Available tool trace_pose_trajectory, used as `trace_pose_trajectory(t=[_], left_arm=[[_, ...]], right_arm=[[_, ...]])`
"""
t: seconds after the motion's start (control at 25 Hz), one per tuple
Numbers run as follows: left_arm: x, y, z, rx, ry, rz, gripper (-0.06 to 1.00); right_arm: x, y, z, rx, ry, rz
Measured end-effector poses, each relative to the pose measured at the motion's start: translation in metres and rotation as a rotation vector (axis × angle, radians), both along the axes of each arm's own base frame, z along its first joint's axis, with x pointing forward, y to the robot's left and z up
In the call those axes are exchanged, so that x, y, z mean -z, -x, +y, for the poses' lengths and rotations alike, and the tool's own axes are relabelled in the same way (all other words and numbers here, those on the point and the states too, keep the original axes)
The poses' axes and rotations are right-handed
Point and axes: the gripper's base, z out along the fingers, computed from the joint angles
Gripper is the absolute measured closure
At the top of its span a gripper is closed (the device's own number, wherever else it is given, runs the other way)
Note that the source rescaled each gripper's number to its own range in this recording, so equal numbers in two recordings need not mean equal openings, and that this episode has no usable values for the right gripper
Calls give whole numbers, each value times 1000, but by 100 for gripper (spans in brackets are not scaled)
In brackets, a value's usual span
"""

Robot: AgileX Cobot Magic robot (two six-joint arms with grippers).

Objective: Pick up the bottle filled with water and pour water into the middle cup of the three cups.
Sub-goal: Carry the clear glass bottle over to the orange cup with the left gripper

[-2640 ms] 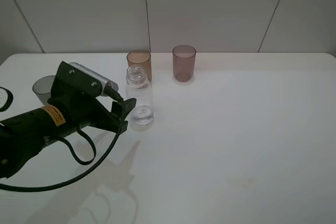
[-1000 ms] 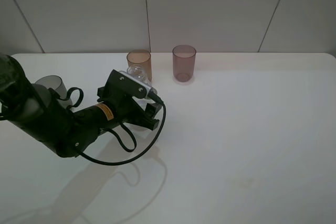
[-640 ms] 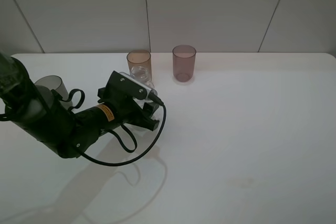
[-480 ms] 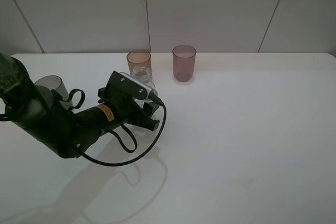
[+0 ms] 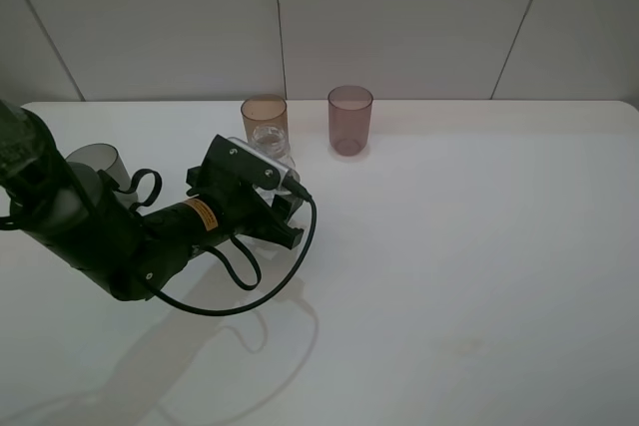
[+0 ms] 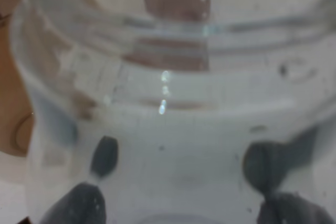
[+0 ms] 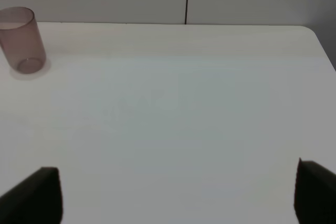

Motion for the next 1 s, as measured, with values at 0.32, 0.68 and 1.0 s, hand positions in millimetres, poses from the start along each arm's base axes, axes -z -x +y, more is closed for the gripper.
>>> trace_pose_trajectory(t=[0.32,0.68,1.0], left_arm=[[0,0,0,0,2,2,93],[-49,-1,-1,-12,49,-1,93],[-106,9,7,-3,12,3,93]], right_arm=[[0,0,0,0,0,0],[0,0,0,0,0,0],[0,0,0,0,0,0]])
